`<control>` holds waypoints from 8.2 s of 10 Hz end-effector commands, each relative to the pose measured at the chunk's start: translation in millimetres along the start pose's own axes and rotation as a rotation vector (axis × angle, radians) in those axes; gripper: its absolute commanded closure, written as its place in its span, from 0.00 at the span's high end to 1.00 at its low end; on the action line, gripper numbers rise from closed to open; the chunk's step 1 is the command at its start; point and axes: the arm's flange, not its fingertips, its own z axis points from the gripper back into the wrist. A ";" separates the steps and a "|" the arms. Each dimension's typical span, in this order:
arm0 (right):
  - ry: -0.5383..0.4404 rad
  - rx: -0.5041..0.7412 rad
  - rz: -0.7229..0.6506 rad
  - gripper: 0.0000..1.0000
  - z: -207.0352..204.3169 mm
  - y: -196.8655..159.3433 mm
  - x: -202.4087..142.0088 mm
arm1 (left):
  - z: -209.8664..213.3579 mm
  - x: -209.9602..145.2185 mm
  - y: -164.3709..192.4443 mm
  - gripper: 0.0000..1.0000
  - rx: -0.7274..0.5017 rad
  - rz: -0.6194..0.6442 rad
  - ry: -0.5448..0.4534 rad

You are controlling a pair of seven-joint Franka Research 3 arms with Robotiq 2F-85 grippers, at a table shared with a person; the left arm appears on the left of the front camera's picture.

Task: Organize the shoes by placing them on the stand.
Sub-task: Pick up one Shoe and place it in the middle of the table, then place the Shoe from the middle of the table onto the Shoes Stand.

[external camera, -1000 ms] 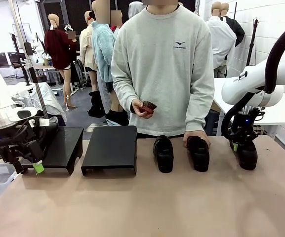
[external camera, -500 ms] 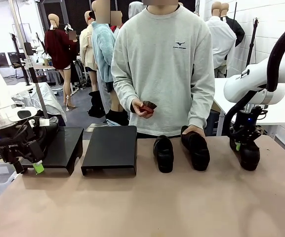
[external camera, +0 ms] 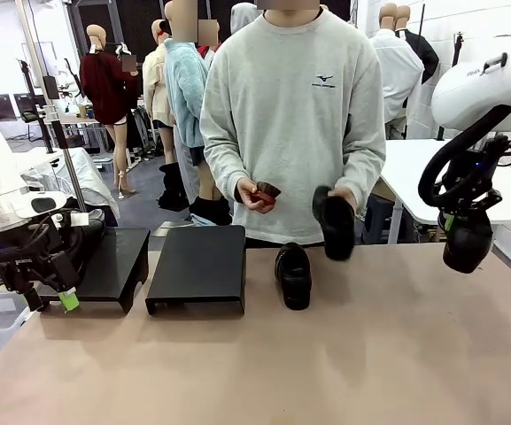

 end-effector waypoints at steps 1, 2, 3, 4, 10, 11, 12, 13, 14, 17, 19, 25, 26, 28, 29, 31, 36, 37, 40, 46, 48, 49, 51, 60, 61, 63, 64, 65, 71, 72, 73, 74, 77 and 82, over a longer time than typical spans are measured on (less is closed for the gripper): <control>0.015 -0.059 0.046 0.00 -19.2 18.0 -46.6 | -1.7 -1.1 1.1 1.00 -0.004 0.001 -0.019; 0.030 -0.097 0.050 0.00 -22.8 23.6 -66.6 | -1.7 -1.1 1.1 1.00 -0.004 0.001 -0.019; -0.010 -0.166 -0.021 0.00 -14.5 18.7 -81.0 | -1.7 -1.1 1.1 1.00 -0.004 0.001 -0.019; 0.036 -0.037 0.047 0.00 -14.9 19.8 -52.9 | -1.7 -1.1 1.1 1.00 -0.004 0.001 -0.019; -0.011 -0.108 -0.028 0.00 -12.9 41.8 -115.8 | -1.7 -1.1 1.1 1.00 -0.004 0.001 -0.019; -0.032 -0.122 -0.036 0.00 -7.5 51.8 -142.9 | -1.7 -1.1 1.1 1.00 -0.004 0.001 -0.019; -0.034 -0.128 -0.024 0.00 -5.2 63.1 -165.3 | -1.7 -1.1 1.1 1.00 -0.004 0.001 -0.019; 0.027 -0.125 0.011 0.00 -7.3 78.0 -190.4 | -1.7 -1.1 1.1 1.00 -0.004 0.001 -0.019; 0.035 -0.137 0.027 0.00 -13.3 93.3 -207.2 | -1.7 -1.1 1.1 1.00 -0.004 0.001 -0.019; 0.083 -0.096 0.169 0.00 -37.2 142.2 -239.8 | -1.7 -1.1 1.1 1.00 -0.004 0.001 -0.019; 0.112 -0.104 0.281 0.00 -42.4 168.1 -265.3 | -1.7 -1.1 1.1 1.00 -0.004 0.001 -0.019; 0.150 -0.078 0.497 0.00 -75.4 227.0 -297.8 | -1.7 -1.1 1.1 1.00 -0.004 0.001 -0.019; 0.158 -0.058 0.527 0.00 -87.2 234.6 -299.8 | -1.7 -1.1 1.1 1.00 -0.004 0.001 -0.019; 0.183 -0.057 0.521 0.00 -103.0 243.7 -300.6 | -1.7 -1.1 1.1 1.00 -0.004 0.001 -0.019; 0.203 -0.067 0.510 0.00 -107.3 246.8 -302.4 | -1.7 -1.1 1.1 1.00 -0.004 0.001 -0.019; 0.206 -0.068 0.495 0.00 -114.2 253.0 -306.4 | -1.7 -1.1 1.1 1.00 -0.004 0.001 -0.019; 0.232 0.010 0.376 0.19 -129.8 258.9 -305.6 | -1.7 -1.1 1.1 1.00 -0.004 0.001 -0.019; 0.237 0.024 0.357 0.35 -133.2 260.2 -302.4 | -1.7 -1.1 1.1 1.00 -0.004 0.001 -0.019; 0.247 0.060 0.324 0.84 -137.4 260.3 -299.8 | -1.7 -1.1 1.1 1.00 -0.004 0.001 -0.019; 0.202 0.133 0.340 1.00 -104.3 247.0 -298.1 | -1.7 -1.1 1.1 1.00 -0.004 0.001 -0.019; 0.196 0.100 0.328 1.00 -105.2 256.8 -293.1 | -1.7 -1.1 1.1 1.00 -0.004 0.001 -0.019; 0.196 0.100 0.328 1.00 -105.2 256.8 -293.1 | -1.7 -1.1 1.1 1.00 -0.004 0.001 -0.019; 0.196 0.100 0.328 1.00 -105.2 256.8 -293.1 | -1.7 -1.1 1.1 1.00 -0.004 0.001 -0.019; 0.036 0.128 0.342 1.00 -29.9 211.9 -285.6 | -1.7 -1.1 1.1 1.00 -0.004 0.001 -0.019; -0.033 0.125 0.325 1.00 -4.3 191.4 -269.0 | -1.7 -1.1 1.1 1.00 -0.004 0.001 -0.019; 0.022 0.105 0.339 1.00 14.1 134.7 -216.0 | -1.7 -1.1 1.1 1.00 -0.004 0.001 -0.019; 0.066 0.093 0.343 1.00 8.4 106.1 -196.9 | -1.7 -1.1 1.1 1.00 -0.004 0.001 -0.019; 0.112 0.083 0.354 1.00 -0.7 78.0 -184.1 | -1.7 -1.1 1.1 1.00 -0.004 0.001 -0.019; 0.160 0.080 0.272 1.00 -10.6 12.2 -178.1 | -6.6 -2.6 -24.0 1.00 -0.063 -0.033 0.030; 0.160 0.080 0.272 1.00 -10.6 12.2 -178.1 | -11.3 -9.0 -64.1 1.00 -0.117 -0.055 0.038; 0.160 0.080 0.272 1.00 -10.6 12.2 -178.1 | -15.8 -15.8 -110.9 1.00 -0.209 -0.077 0.044; 0.160 0.080 0.272 1.00 -10.6 12.2 -178.1 | -27.3 -23.7 -152.8 1.00 -0.302 -0.062 0.079; 0.160 0.080 0.272 1.00 -10.6 12.2 -178.1 | -48.7 -17.9 -180.4 1.00 -0.293 0.083 0.088; 0.160 0.080 0.272 1.00 -10.6 12.2 -178.1 | -46.3 -21.6 -230.2 1.00 -0.245 0.009 0.063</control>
